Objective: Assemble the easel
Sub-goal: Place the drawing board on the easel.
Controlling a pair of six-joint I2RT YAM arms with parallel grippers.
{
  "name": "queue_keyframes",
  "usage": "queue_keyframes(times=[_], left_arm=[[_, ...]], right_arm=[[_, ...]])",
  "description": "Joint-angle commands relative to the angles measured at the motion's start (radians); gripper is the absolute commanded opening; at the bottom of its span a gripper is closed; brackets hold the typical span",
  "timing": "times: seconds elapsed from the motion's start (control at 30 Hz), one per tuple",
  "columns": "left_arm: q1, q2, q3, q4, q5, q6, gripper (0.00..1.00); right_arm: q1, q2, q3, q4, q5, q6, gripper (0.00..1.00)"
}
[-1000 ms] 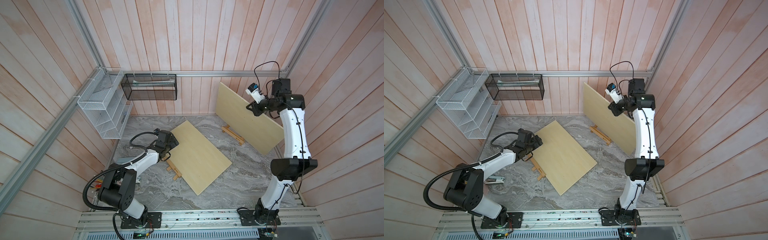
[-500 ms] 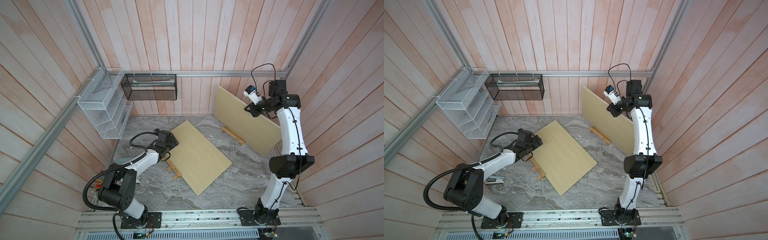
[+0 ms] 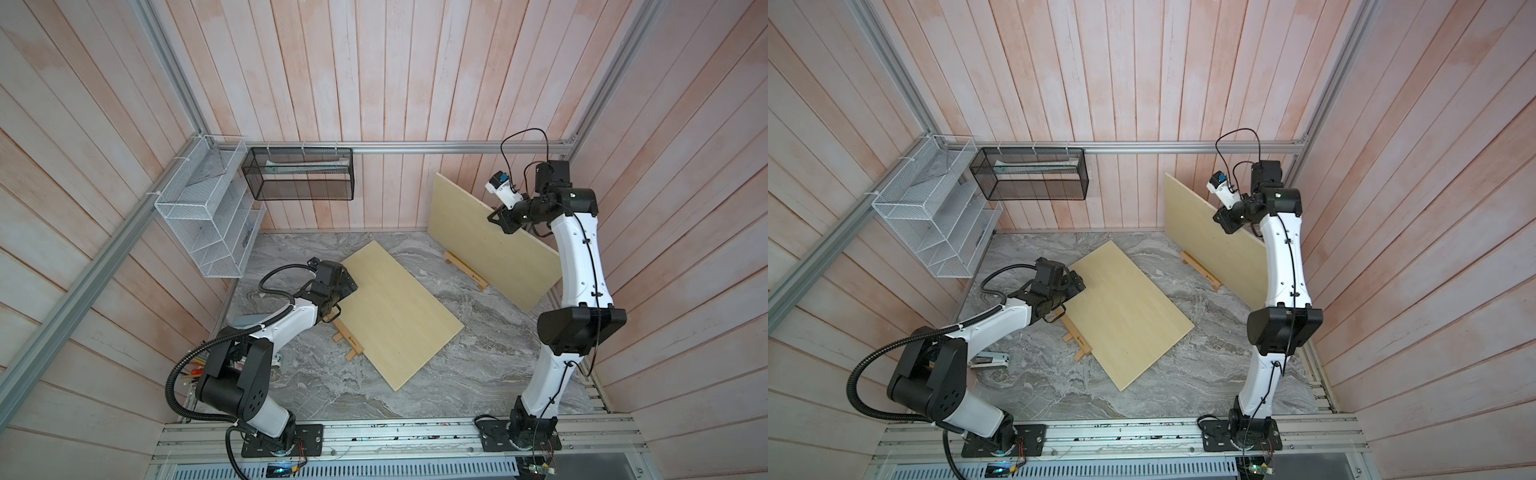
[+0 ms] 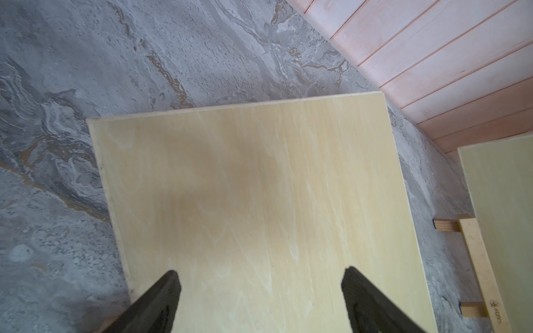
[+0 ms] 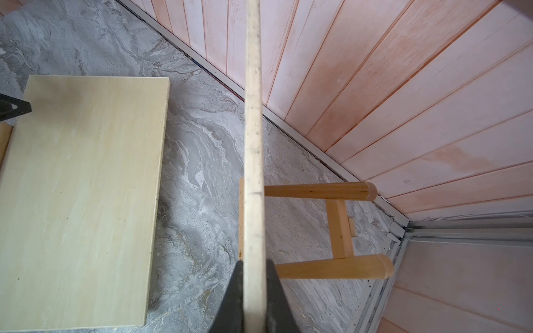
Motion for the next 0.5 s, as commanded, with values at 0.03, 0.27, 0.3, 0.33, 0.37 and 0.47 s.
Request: queue_keyframes(times=[0.03,0.27,0.3,0.33,0.37,0.47], left_arm=[[0.002,0.011,0.038,-0.015,-0.024,-0.005,0.92],[0.002,0.022,0.052,-0.032,-0.021,-0.002,0.96],[0.003,0.023,0.057,-0.038,-0.022,0.001,0.97],[0.002,0.027,0.061,-0.042,-0.021,0.003,0.98],[0.001,0.027,0.066,-0.044,-0.021,0.006,1.0],[0.003,0.032,0.077,-0.058,-0.024,0.01,1.0]], right_arm=[[-0.016,0.025,0.024,0.163,-0.034,0.012,0.11],[-0.043,0.069,0.03,0.198,-0.062,0.039,0.15],[-0.047,0.077,0.034,0.206,-0.065,0.046,0.16],[-0.051,0.083,0.037,0.212,-0.069,0.05,0.17],[-0.055,0.089,0.043,0.219,-0.069,0.056,0.18],[-0.064,0.108,0.054,0.245,-0.066,0.066,0.21]])
